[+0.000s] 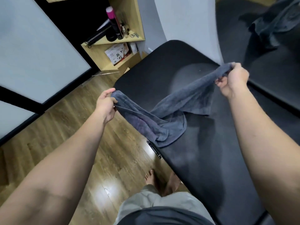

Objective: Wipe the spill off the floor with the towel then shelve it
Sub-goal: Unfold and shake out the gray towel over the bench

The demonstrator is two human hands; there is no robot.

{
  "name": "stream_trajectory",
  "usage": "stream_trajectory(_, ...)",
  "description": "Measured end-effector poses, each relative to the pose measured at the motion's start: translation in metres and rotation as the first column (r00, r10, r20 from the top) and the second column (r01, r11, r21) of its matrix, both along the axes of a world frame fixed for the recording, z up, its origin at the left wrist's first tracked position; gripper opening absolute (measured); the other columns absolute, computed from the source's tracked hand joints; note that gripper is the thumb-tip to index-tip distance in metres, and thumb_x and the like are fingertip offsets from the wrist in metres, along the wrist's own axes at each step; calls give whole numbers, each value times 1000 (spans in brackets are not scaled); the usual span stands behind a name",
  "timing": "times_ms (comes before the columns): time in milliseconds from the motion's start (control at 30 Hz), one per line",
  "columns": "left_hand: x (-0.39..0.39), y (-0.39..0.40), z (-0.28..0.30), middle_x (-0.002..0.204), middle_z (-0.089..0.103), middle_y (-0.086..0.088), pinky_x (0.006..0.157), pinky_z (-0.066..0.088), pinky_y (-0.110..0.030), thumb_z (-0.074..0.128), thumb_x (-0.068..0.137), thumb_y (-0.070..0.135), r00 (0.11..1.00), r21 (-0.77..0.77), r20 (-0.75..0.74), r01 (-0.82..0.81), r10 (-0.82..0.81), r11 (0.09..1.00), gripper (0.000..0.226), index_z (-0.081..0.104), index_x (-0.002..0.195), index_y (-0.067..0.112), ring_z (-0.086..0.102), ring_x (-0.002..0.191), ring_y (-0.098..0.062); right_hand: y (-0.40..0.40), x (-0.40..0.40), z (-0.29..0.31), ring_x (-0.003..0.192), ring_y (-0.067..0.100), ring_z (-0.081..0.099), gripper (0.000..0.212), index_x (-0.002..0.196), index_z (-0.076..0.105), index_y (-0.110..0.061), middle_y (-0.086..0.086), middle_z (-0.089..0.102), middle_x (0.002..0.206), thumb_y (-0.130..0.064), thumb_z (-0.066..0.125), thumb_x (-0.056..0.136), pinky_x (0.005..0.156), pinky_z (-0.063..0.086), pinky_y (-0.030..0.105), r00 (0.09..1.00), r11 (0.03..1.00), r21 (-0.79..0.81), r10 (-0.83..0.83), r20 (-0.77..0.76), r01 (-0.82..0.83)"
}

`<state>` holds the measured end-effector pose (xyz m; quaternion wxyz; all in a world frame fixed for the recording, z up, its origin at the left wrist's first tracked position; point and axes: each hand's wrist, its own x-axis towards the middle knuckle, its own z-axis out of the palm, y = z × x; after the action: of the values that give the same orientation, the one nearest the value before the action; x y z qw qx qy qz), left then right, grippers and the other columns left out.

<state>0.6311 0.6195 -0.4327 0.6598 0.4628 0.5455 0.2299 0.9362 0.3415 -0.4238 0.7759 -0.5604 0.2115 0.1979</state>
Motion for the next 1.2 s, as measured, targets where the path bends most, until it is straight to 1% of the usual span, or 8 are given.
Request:
stream_trajectory(200,0,20,75,107,71,-9,62,48,-24,40,75,-7,988,89,150,-53,39,995,51,78,100,18,60,82,-20,34,-11,78,64,19,63,13,88,59,-15,2,63,70,-19,54,99,62,55,30,978,977,177,81,193,-116)
stream_trajectory(300,-5,35,111,118,71,-8,83,54,-33,59,84,13,969,197,247,-63,13,978,31,75,111,15,64,100,-21,46,-16,111,68,19,65,6,99,63,-12,6,66,79,-14,58,97,65,57,33,964,962,225,98,245,-155)
stream_trajectory(400,-11,53,141,131,65,-8,104,51,-42,58,97,7,956,304,292,-130,38,944,30,66,121,23,65,114,-22,56,-25,141,65,19,61,15,102,60,-14,7,62,80,-2,55,94,66,56,33,938,953,246,88,336,-178)
stream_trajectory(567,-37,77,173,130,57,-7,92,53,-29,55,98,-3,993,382,116,-52,7,923,54,47,147,18,60,113,-19,67,-40,176,70,21,61,37,110,63,-17,9,60,85,6,41,92,72,57,33,910,953,226,95,403,-200)
stream_trajectory(733,-79,107,184,101,59,-20,59,56,-33,45,86,-15,970,155,-196,174,-142,973,31,55,108,4,62,78,-30,77,-58,184,81,28,69,42,106,66,1,19,62,92,19,33,87,74,60,29,877,964,9,239,417,-267)
stream_trajectory(867,-105,106,179,92,51,-15,61,45,-34,38,88,-12,894,118,-405,259,-192,959,20,48,85,4,52,72,-26,81,-66,166,84,25,71,26,110,67,2,17,63,90,10,49,93,74,61,26,811,928,-300,346,473,-221)
stream_trajectory(1067,-130,125,163,96,58,-18,67,50,-36,37,90,-8,908,118,-384,226,-165,967,24,53,104,4,59,74,-28,80,-76,141,95,25,66,15,84,76,-29,5,70,92,-24,63,90,87,57,38,689,722,-675,568,450,-153)
stream_trajectory(1200,-137,122,166,92,57,-15,68,46,-33,39,87,2,879,20,-406,281,-249,960,14,48,96,9,56,75,-29,90,-98,147,113,35,61,17,97,74,-16,15,71,108,-22,58,93,101,47,36,591,535,-840,708,387,-91)
